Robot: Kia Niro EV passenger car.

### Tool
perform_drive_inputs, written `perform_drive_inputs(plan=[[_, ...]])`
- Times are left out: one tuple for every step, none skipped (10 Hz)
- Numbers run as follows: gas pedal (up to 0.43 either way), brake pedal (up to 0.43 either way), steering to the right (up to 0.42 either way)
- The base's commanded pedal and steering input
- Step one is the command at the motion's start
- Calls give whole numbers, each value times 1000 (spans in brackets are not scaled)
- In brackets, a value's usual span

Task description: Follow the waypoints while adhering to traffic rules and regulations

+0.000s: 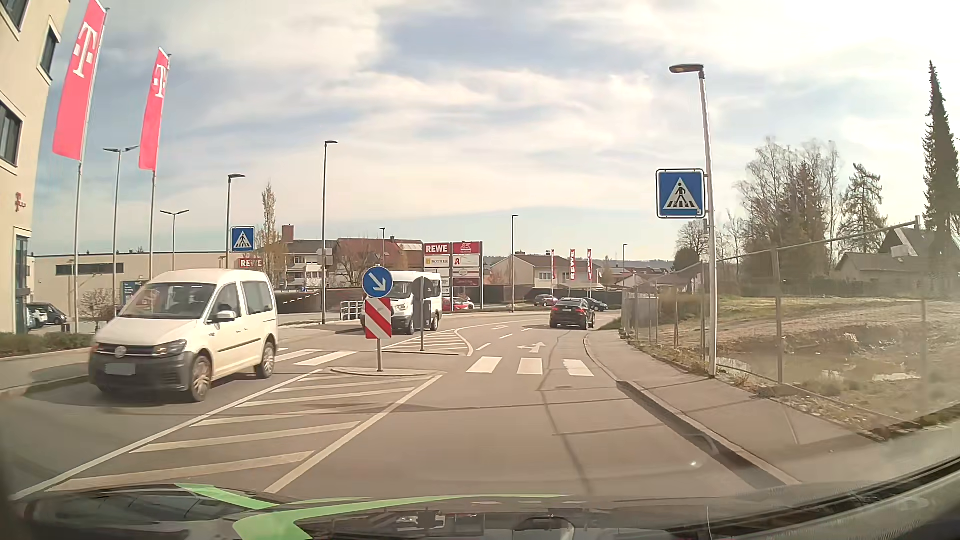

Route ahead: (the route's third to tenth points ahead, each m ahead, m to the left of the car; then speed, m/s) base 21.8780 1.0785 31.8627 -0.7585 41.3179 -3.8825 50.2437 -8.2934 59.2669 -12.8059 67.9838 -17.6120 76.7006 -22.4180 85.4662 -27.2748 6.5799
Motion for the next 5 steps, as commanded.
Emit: perform_drive_inputs(plan=[[130,0,35],[118,0,34],[110,0,32],[98,0,31],[98,0,29]])
